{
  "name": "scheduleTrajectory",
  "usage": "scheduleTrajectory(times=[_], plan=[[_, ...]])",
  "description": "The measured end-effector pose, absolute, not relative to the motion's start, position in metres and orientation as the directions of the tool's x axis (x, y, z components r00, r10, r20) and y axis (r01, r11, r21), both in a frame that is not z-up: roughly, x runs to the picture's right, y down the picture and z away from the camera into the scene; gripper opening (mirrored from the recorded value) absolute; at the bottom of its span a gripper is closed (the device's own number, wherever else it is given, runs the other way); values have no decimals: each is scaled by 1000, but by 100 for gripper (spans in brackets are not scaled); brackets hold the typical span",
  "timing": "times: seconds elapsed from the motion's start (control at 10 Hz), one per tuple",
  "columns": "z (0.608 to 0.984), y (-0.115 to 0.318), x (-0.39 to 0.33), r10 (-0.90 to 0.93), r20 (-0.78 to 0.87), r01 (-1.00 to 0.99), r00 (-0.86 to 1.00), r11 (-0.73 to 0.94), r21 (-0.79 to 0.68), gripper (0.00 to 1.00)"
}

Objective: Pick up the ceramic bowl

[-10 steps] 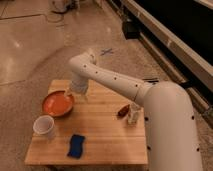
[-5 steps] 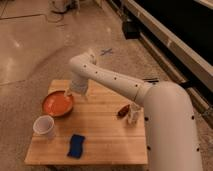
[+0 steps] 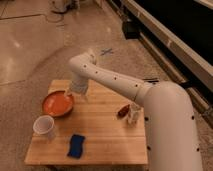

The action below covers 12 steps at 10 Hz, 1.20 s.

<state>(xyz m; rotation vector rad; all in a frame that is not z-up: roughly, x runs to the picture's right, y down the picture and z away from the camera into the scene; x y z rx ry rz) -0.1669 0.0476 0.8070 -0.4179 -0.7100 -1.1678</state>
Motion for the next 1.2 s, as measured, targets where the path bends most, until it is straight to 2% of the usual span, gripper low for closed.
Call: scheduleTrajectory(times=[0.3, 0.7, 1.2], plan=[[818, 47, -177, -703, 687, 945, 184, 319, 73, 80], [864, 59, -200, -746, 654, 967, 128, 241, 86, 80], [911, 85, -214, -749, 653, 971, 106, 221, 96, 80]])
